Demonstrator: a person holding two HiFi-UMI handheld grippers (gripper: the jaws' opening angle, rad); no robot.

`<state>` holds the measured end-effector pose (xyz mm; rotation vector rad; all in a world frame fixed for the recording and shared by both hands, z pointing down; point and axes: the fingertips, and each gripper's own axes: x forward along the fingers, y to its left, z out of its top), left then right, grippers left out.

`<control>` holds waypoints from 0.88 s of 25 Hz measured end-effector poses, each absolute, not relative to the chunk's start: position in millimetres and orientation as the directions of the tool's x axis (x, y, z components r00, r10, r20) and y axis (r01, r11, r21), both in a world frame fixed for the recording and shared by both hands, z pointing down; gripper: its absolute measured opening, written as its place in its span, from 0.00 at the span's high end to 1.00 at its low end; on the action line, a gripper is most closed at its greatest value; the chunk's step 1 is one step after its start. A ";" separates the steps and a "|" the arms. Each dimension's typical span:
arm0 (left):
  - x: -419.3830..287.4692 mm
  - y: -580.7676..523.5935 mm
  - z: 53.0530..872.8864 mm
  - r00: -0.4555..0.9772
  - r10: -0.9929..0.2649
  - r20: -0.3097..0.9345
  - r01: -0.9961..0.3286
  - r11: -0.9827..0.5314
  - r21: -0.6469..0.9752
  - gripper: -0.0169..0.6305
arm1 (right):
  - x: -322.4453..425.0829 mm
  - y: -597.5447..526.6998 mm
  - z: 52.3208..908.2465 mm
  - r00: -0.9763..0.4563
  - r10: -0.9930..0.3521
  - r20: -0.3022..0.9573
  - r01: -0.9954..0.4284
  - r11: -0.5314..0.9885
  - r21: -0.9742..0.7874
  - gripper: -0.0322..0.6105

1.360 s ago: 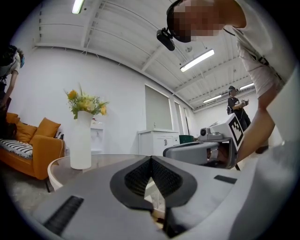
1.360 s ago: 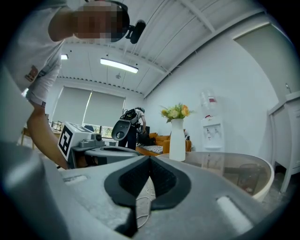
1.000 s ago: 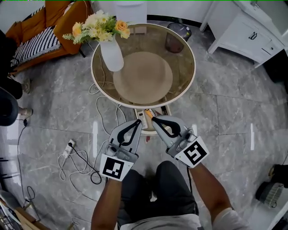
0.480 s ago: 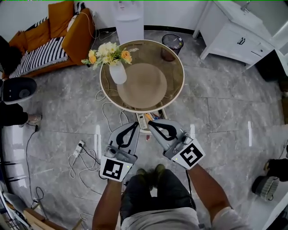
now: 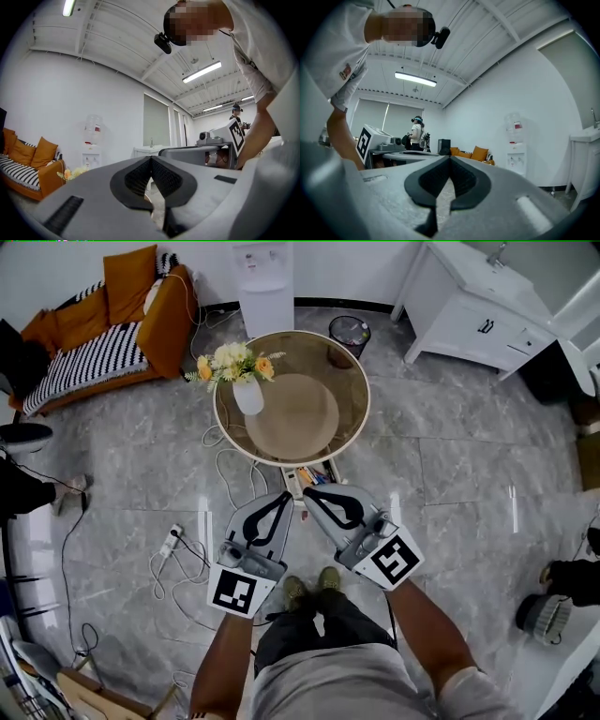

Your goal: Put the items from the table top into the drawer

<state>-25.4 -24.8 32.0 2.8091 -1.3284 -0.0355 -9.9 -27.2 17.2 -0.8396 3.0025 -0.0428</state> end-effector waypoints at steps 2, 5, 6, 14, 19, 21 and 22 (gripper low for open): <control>-24.4 -16.5 22.8 0.636 -0.771 -0.008 -0.771 -0.636 0.033 0.97 | -5.9 -19.8 8.5 -0.851 -0.525 -0.021 -0.524 0.851 -0.027 0.95; -22.7 -7.6 11.0 0.636 -0.771 -0.017 -0.771 -0.637 0.022 0.97 | 2.6 -13.1 -2.7 -0.846 -0.531 -0.046 -0.532 0.847 0.018 0.95; -22.7 -5.8 7.2 0.634 -0.773 -0.022 -0.772 -0.635 0.022 0.97 | 3.4 -10.6 -6.8 -0.846 -0.531 -0.046 -0.532 0.847 0.014 0.95; -14.4 16.0 -15.4 0.638 -0.769 -0.040 -0.770 -0.638 -0.010 0.98 | 17.1 13.2 -28.3 -0.843 -0.536 -0.052 -0.538 0.842 0.031 0.95; -8.5 33.6 -23.1 0.647 -0.761 -0.046 -0.762 -0.647 -0.018 0.97 | 27.1 31.4 -35.6 -0.840 -0.538 -0.068 -0.542 0.838 0.063 0.95; -6.7 41.0 -26.6 0.652 -0.757 -0.047 -0.758 -0.652 -0.023 0.97 | 27.5 40.2 -38.0 -0.839 -0.541 -0.060 -0.543 0.838 0.052 0.95; -5.6 44.7 -28.6 0.654 -0.755 -0.048 -0.756 -0.654 -0.025 0.97 | 27.9 44.4 -38.9 -0.838 -0.542 -0.056 -0.545 0.837 0.048 0.95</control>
